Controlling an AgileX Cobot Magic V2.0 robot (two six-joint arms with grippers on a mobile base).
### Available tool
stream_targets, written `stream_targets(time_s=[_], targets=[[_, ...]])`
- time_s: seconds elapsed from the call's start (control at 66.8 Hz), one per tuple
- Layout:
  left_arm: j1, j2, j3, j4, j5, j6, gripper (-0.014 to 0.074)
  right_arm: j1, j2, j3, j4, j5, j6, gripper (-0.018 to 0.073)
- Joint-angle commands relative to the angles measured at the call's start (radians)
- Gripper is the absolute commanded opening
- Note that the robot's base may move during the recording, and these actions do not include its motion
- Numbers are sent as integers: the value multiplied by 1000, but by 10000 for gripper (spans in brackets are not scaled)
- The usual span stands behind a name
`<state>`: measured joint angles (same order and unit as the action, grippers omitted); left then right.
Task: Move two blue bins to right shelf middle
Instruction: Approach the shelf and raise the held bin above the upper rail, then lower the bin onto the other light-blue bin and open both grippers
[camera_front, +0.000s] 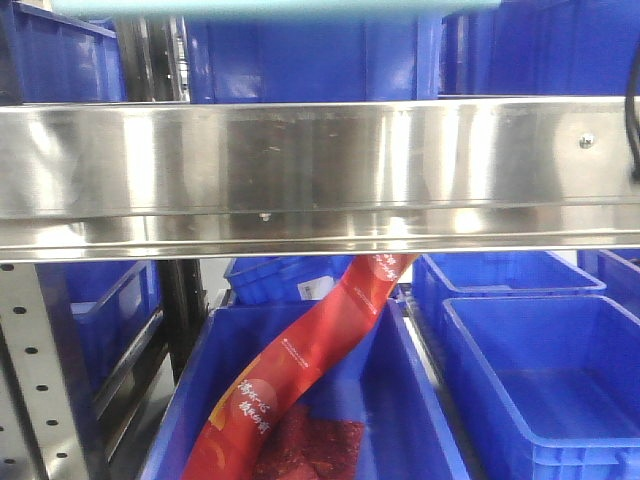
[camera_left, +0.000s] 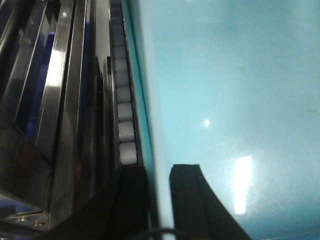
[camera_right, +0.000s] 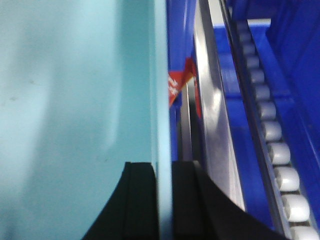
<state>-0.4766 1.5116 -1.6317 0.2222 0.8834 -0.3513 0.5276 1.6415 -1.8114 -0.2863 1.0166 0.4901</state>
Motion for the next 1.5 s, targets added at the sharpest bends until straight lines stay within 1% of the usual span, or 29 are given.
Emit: stream_targets(time_s=[0.0,0.15,0.299,0.479,0.674,0.704,0.719,0.793,0.838,0.853,0.883,0.928,0.988,1.033,1.078,1.123,1.183,1.257,1.332,1.422,1.482], targets=[[-6,30,-9,-37,-149,8,-111,2,12,16,2,-93,30,-167],[-6,97,-9,-37,-158,4,-111,-4,42,23,-21,-106,34,-167],[-6,146,-9,-38,-160,4,-111,-27,77,23,-16,-108,61,-167],[-6,151,-9,-31,-190,4,-111,-29,84,23,-16,-123,61,-167],[-6,151,-9,-28,-174,4,-106,-29,84,23,-16,-127,61,-162],[-6,151,-9,-28,-171,4,-93,-29,84,23,-16,-132,61,-141],[-6,151,-9,-28,-168,4,-78,-29,84,23,-16,-135,61,-114],[-6,151,-9,-27,-165,4,11,-29,84,23,-16,-138,61,43],[-6,151,-9,-24,-165,4,80,-29,84,23,-16,-138,61,145],[-6,151,-9,-24,-165,4,118,-29,84,23,-16,-138,61,191],[-6,151,-9,-24,-165,4,156,-29,84,23,-16,-136,61,246],[-6,151,-9,-24,-165,4,244,-29,84,23,-16,-136,61,306],[-6,151,-9,-26,-167,4,344,-29,84,23,-16,-134,61,340],[-6,151,-9,-29,-167,4,394,-29,82,23,-16,-127,61,340],[-6,151,-9,-33,-167,4,426,-29,80,21,-16,-123,59,340],[-6,149,-9,-33,-167,4,437,-29,79,19,-18,-118,59,340],[-6,140,-9,-41,-165,4,428,-29,69,19,-20,-116,59,340],[-6,123,-9,-46,-165,4,407,-29,51,19,-20,-112,59,335],[-6,99,-9,-48,-163,4,377,-29,33,19,-20,-109,59,303],[-6,67,-9,-48,-165,4,308,-29,3,19,-21,-107,42,218],[-6,49,-9,-48,-166,4,232,-29,-14,19,-21,-106,28,141]])
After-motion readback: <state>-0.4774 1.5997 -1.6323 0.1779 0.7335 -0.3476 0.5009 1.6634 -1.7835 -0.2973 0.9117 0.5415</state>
